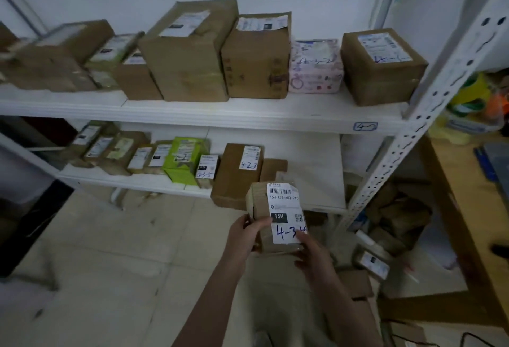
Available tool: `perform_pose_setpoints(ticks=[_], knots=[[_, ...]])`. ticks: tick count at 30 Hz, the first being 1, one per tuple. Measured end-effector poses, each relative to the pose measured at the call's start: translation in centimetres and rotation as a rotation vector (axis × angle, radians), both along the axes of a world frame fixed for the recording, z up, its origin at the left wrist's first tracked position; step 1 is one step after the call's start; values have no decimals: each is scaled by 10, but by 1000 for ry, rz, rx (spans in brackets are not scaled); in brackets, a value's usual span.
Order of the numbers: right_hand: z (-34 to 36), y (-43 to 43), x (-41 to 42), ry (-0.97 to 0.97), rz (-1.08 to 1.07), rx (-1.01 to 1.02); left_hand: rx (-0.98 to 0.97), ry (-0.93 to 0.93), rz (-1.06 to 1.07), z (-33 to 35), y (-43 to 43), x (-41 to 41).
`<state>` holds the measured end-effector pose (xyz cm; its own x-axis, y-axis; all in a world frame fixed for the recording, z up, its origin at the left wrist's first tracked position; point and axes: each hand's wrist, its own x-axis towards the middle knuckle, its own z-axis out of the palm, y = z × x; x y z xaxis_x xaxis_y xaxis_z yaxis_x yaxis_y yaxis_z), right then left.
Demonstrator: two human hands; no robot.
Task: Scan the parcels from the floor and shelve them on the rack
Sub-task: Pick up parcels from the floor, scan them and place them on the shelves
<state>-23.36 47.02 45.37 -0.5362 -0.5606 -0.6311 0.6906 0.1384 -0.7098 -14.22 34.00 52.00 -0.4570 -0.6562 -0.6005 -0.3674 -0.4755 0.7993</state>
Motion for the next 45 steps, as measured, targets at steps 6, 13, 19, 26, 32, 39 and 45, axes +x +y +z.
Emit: perform_pose_setpoints(ticks=[6, 13, 19, 26, 32, 39, 45], knots=[[-23, -26, 20, -87, -99, 39, 26, -115, 12, -32, -29, -11], [-74, -54, -40, -20, -262, 138, -28, -183, -42, -75, -61, -77], [-146, -82, -108, -46, -414, 286, -108, -203, 19, -124, -99, -132], [-202, -101, -168, 27, -435, 369, -138, -221, 32, -173, -108, -147], [-231, -131, -202, 116, -373, 392, -172, -255, -14, -205, -123, -153], [-254, -155, -214, 207, -335, 428, -244, -279, -123, -216, -129, -174], [-262, -160, -220, 228, -238, 400, -268, -284, -197, -214, -123, -192]])
